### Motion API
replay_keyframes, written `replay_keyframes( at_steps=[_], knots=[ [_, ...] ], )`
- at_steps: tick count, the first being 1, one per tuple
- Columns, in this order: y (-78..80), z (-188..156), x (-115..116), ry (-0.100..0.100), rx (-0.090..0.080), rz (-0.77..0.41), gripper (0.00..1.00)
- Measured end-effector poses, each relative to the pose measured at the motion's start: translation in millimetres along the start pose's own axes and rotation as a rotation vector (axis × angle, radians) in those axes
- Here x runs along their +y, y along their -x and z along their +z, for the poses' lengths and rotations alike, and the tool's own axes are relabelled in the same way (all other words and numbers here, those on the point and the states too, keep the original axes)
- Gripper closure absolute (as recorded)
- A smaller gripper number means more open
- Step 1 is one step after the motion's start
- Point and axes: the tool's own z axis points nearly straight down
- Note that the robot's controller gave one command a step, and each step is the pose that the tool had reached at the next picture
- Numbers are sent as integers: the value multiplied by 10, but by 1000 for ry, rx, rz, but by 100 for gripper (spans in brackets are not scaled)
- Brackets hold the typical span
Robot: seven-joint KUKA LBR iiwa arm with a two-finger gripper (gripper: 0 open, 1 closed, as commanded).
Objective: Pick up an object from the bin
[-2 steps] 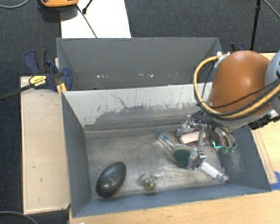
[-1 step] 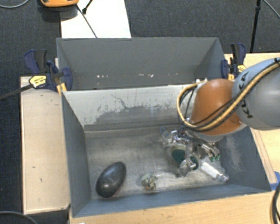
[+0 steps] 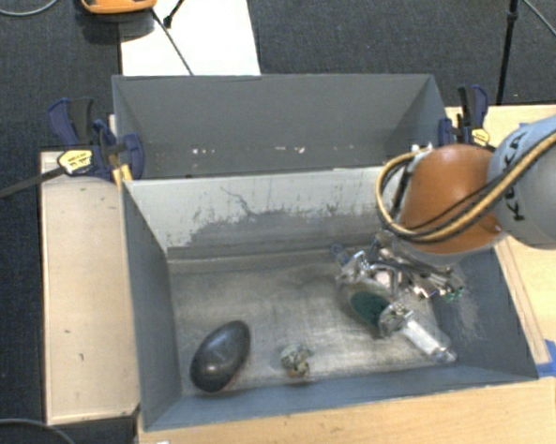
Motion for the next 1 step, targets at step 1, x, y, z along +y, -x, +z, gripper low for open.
replay_keyframes(
  at_steps=[1],
  knots=[
    [16,-9,-1,-1,-3,3,100]
  ],
)
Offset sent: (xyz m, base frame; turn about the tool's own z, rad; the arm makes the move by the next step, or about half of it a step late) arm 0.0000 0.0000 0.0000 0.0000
